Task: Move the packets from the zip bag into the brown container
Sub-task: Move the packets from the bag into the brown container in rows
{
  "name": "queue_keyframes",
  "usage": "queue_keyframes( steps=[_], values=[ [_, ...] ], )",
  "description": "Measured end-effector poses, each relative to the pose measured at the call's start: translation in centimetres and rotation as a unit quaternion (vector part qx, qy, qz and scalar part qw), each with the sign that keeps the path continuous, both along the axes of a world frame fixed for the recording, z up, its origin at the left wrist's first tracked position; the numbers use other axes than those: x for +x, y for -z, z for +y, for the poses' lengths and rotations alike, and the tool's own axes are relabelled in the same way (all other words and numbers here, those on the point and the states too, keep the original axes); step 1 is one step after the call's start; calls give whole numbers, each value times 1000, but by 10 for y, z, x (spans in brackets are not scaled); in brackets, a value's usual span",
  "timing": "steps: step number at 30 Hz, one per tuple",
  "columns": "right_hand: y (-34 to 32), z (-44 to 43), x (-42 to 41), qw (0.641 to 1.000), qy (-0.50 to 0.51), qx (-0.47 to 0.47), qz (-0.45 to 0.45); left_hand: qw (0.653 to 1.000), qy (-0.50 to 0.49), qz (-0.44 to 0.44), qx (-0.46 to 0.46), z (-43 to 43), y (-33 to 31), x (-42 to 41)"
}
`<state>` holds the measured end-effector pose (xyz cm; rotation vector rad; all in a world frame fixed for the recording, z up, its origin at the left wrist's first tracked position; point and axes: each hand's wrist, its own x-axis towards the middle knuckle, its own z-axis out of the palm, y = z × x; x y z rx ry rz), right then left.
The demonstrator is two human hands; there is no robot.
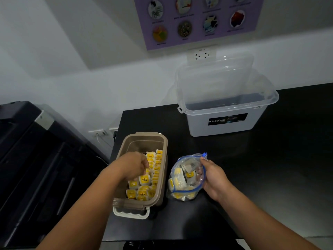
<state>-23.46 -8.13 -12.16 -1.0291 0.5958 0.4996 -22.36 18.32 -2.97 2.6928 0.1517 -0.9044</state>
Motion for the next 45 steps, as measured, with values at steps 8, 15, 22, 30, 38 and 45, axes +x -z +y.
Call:
queue_keyframes(
  steps=[8,15,22,30,38,45],
  values=[
    [-4,-1,1,1000,-9,5,-6,972,-32,-178,-148,-64,-51,-4],
    [0,-11,-1,1000,-21,-6,-18,991,22,-98,-89,-133,10,0],
    [9,-17,-1,999,-30,-34,-11,997,6,20,78,-154,83,11],
    [14,-23,-5,998,-46,-49,2,993,-7,-42,111,-167,103,1],
    [13,-26,-4,998,-48,-38,-1,988,19,-90,124,-163,97,-6],
    [18,-27,-3,999,-41,-23,-10,978,-75,-155,-113,-156,76,-19]
  ],
)
